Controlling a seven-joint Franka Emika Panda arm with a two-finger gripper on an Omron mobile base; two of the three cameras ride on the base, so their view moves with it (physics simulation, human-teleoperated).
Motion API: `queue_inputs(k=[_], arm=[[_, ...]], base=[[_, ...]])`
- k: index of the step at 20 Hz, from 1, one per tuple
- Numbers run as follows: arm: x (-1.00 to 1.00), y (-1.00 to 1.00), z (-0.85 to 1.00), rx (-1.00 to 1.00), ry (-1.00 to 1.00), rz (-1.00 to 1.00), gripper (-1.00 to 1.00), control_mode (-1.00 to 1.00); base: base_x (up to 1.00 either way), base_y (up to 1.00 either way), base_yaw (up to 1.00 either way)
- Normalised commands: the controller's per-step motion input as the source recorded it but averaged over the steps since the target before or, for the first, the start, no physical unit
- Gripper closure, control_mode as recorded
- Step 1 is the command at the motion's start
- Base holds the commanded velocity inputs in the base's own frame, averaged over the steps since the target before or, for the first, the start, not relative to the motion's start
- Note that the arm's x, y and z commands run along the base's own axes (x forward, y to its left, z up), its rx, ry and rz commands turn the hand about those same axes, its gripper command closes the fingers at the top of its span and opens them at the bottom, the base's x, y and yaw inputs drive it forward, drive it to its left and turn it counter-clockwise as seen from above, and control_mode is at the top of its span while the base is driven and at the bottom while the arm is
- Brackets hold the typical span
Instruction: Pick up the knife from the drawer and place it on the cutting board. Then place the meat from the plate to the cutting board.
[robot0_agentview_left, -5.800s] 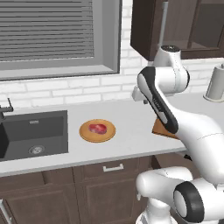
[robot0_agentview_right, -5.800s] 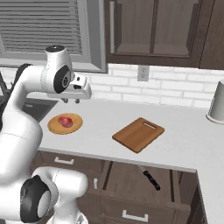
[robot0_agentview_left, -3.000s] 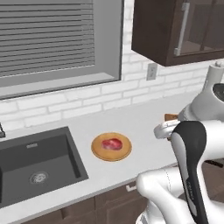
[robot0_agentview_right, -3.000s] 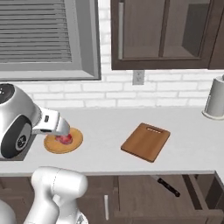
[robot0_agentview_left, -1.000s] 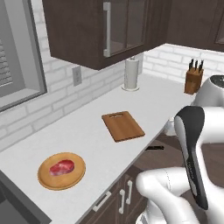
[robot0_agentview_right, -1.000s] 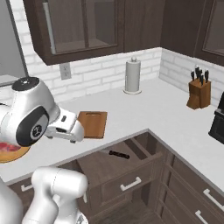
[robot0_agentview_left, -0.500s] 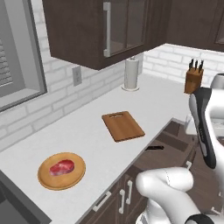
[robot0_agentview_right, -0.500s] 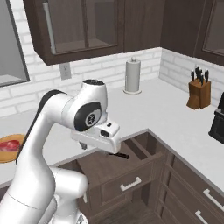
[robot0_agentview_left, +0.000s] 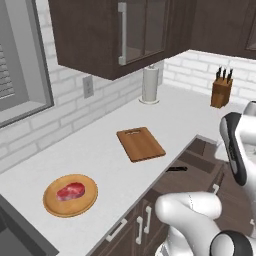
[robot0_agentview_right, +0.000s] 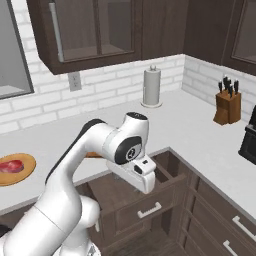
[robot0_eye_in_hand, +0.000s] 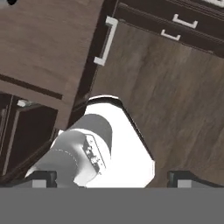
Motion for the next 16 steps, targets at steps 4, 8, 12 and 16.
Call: queue_inputs(k=[4, 8, 12, 16], arm=[[0.32, 0.00, -0.52, -0.03, 0.02, -0.31, -1.00, -1.00], [0.37, -0.09, -0.38, 0.00, 0.07, -0.30, -1.00, -1.00], [0.37, -0.16, -0.33, 0.00, 0.09, -0.28, -1.00, -1.00], [0.31, -0.18, -0.22, 0.00, 0.05, -0.22, -1.00, -1.00]], base=[[0.00, 0.00, 0.00], [0.00, 0.00, 0.00], [0.00, 0.00, 0.00], [0.00, 0.00, 0.00]])
